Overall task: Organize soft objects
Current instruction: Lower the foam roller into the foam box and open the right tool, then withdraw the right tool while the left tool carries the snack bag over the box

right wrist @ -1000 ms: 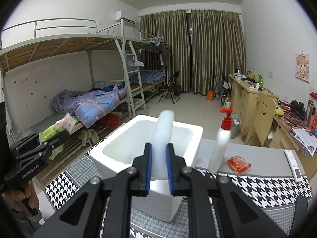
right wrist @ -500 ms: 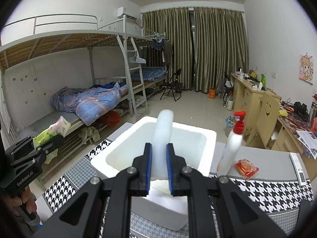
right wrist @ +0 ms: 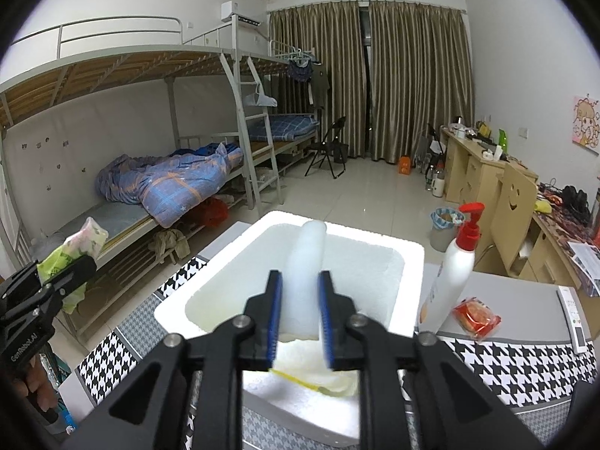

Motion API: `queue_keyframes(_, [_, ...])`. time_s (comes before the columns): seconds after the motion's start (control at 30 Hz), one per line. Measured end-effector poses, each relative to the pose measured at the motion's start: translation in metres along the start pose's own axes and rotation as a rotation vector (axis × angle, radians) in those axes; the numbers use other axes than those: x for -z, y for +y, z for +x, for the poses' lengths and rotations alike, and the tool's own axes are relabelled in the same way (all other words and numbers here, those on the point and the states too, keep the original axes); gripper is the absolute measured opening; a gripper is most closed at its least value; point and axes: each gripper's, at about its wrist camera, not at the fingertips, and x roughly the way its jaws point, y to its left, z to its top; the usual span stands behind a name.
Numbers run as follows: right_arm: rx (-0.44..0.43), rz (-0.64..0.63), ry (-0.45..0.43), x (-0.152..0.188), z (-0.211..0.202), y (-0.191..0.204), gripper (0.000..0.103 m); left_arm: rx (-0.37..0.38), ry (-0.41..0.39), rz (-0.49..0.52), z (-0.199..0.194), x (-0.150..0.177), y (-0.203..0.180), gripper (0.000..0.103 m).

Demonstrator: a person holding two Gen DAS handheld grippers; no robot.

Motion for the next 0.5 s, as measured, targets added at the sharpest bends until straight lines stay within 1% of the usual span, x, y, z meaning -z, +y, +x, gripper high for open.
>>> queue_keyframes(0.07, [0.0, 0.002, -0.002, 0.001, 0.0, -0.001, 0.052, -0.003, -0.002, 0.001, -0.001, -0.001, -0.002, 0.033])
queue_keyframes(0.1, [0.002, 0.0, -0.011, 0.002, -0.001, 0.0, 0.072, -0.004, -0.003, 0.0, -0.002, -0.001, -0.001, 0.033])
queue_keyframes(0.13, [0.002, -0.002, -0.024, 0.002, -0.002, 0.001, 0.08, -0.004, -0.004, -0.001, -0.002, -0.001, -0.001, 0.033])
queue_keyframes(0.33, [-0.002, -0.018, -0.026, 0.003, -0.006, 0.002, 0.08, -0.007, 0.0, 0.0, -0.001, -0.003, -0.003, 0.033])
queue_keyframes(0.5, [0.004, -0.017, -0.039, 0.004, -0.014, -0.003, 0.08, 0.008, -0.004, 0.004, 0.001, -0.005, -0.007, 0.033])
